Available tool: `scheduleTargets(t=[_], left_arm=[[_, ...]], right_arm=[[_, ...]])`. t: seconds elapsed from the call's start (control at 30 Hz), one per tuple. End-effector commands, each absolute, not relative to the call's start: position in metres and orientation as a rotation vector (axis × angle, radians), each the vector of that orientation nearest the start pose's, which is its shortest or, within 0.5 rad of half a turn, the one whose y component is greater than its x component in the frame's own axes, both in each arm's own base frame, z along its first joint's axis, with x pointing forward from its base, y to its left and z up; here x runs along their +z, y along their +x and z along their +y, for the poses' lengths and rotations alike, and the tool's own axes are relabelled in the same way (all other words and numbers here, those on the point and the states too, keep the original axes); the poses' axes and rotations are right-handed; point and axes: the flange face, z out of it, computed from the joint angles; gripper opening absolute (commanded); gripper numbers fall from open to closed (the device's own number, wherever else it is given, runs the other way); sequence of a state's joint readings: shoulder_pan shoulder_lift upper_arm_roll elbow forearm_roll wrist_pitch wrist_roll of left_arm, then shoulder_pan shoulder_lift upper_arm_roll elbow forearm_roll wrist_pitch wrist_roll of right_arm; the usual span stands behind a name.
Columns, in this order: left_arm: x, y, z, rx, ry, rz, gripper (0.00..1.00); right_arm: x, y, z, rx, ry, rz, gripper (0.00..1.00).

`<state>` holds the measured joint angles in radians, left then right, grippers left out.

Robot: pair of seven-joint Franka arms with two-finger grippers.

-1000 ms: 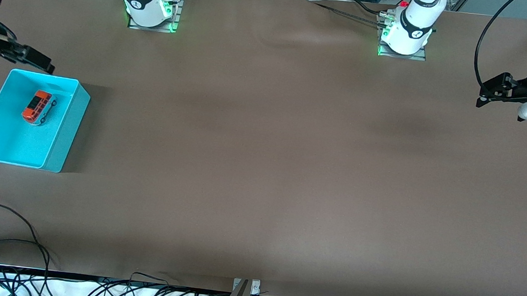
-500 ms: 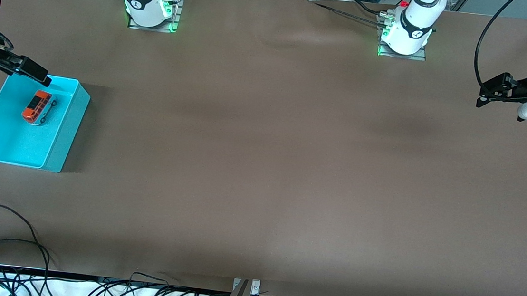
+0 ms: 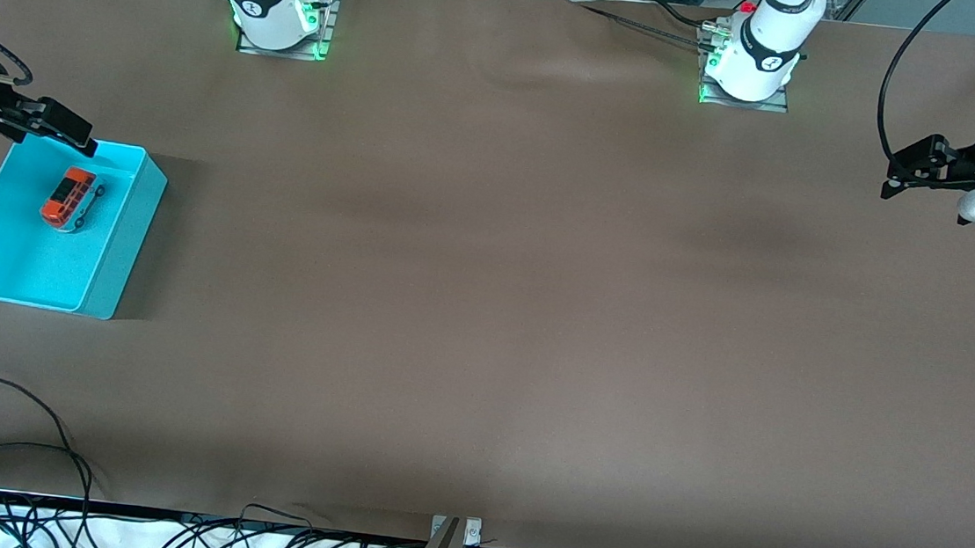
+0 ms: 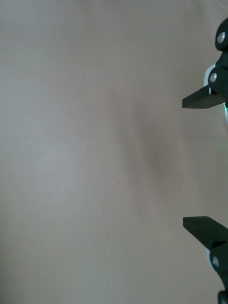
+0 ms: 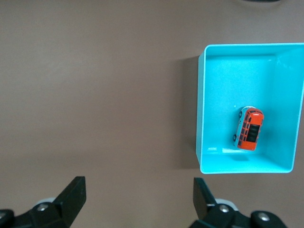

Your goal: Wind up bus and store in blue box

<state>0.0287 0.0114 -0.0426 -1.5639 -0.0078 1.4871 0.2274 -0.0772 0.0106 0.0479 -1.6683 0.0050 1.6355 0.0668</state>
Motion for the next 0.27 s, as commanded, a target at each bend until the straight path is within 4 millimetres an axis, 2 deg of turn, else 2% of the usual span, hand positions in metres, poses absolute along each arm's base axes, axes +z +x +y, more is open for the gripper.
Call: scheduleTargets(t=[0.0, 0.23], left_arm=[[0.6205, 0.5521, -0.0075, 0.146, -3.151, 0.384, 1.0], [0.6204, 0.5519, -0.005, 0.148, -3.152, 0.377, 1.0]], right_arm=[[0.5833, 0.5592, -0.0145, 0.072, -3.128, 0.061, 1.0], [0.581, 0.5602, -0.0047, 0.077, -3.124, 0.028, 1.0]])
